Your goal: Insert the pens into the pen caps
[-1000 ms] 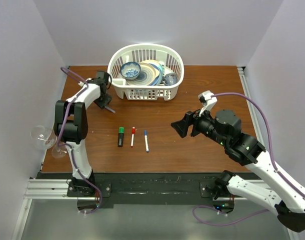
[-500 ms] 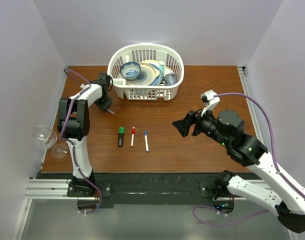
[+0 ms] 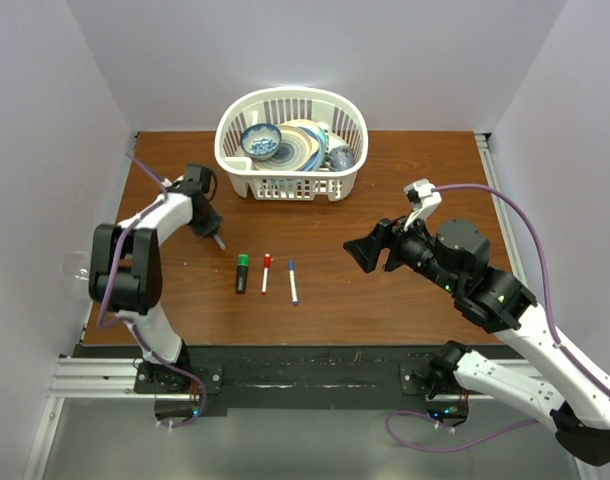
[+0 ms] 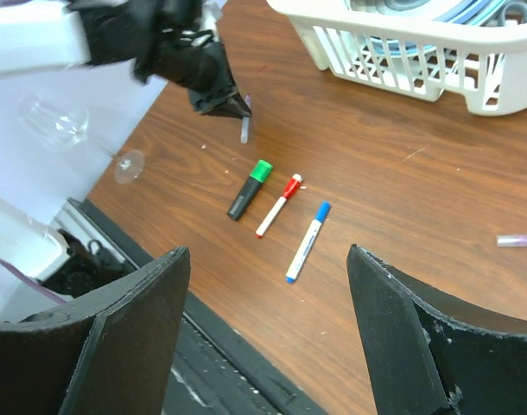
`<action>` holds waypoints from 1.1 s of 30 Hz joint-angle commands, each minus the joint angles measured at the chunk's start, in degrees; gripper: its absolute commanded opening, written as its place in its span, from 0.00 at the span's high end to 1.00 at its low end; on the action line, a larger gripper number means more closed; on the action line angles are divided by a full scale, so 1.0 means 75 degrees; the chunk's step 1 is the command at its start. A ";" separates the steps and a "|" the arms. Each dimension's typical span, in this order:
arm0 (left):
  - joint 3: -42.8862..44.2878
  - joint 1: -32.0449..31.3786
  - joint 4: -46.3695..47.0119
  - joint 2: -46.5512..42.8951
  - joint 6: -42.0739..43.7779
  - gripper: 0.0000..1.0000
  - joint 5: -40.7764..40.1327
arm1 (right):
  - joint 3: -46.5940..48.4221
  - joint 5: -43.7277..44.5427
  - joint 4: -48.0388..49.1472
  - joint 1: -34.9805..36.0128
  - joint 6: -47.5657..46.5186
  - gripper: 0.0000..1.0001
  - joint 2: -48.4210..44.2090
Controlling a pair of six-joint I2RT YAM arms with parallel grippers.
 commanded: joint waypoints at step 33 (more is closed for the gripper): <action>-0.4140 -0.2212 0.8006 -0.5589 0.0235 1.00 0.8554 | 0.0499 -0.0446 0.2761 0.0363 0.1892 0.41 0.3056</action>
